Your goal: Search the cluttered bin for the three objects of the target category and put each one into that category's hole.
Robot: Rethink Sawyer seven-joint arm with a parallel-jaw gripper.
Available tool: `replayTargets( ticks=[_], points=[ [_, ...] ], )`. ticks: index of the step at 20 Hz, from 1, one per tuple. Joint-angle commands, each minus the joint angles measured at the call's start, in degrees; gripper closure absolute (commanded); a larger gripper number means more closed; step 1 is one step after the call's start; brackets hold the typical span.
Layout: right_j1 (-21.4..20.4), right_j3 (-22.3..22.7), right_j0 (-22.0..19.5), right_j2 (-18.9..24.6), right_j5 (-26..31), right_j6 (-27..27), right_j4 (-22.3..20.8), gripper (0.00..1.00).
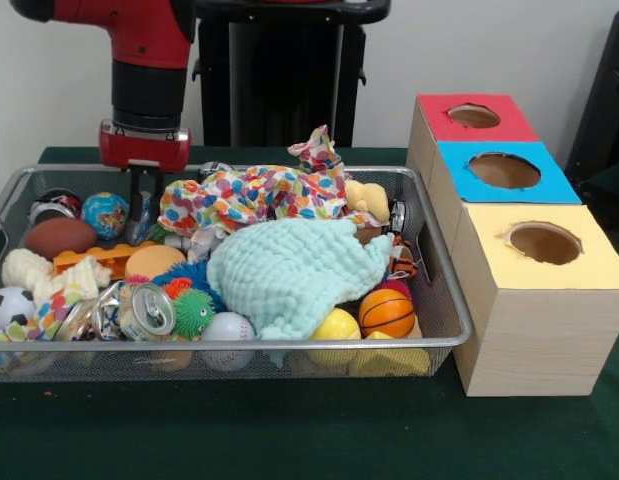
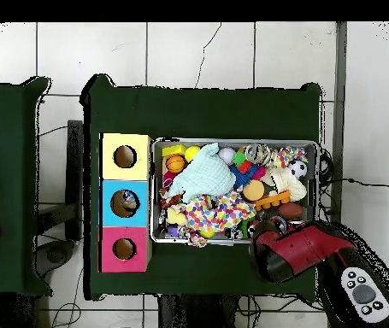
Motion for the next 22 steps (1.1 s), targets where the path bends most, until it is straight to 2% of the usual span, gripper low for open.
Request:
replayTargets(
  ticks=[1,7,12,16,22],
  points=[
    [4.59,-0.75,1.40,-3.00,1.31,1.47,0.69,1.00],
    [1.59,1.31,-0.13,-1.00,4.20,-3.61,3.99,1.00],
    [-7.15,6.90,-3.02,2.65,9.48,-11.82,11.03,1.00],
    [-13.33,9.47,-4.57,5.41,13.69,-17.85,16.39,1.00],
    [-18.85,11.53,-6.38,9.08,18.78,-22.57,21.46,1.00]
  ],
)
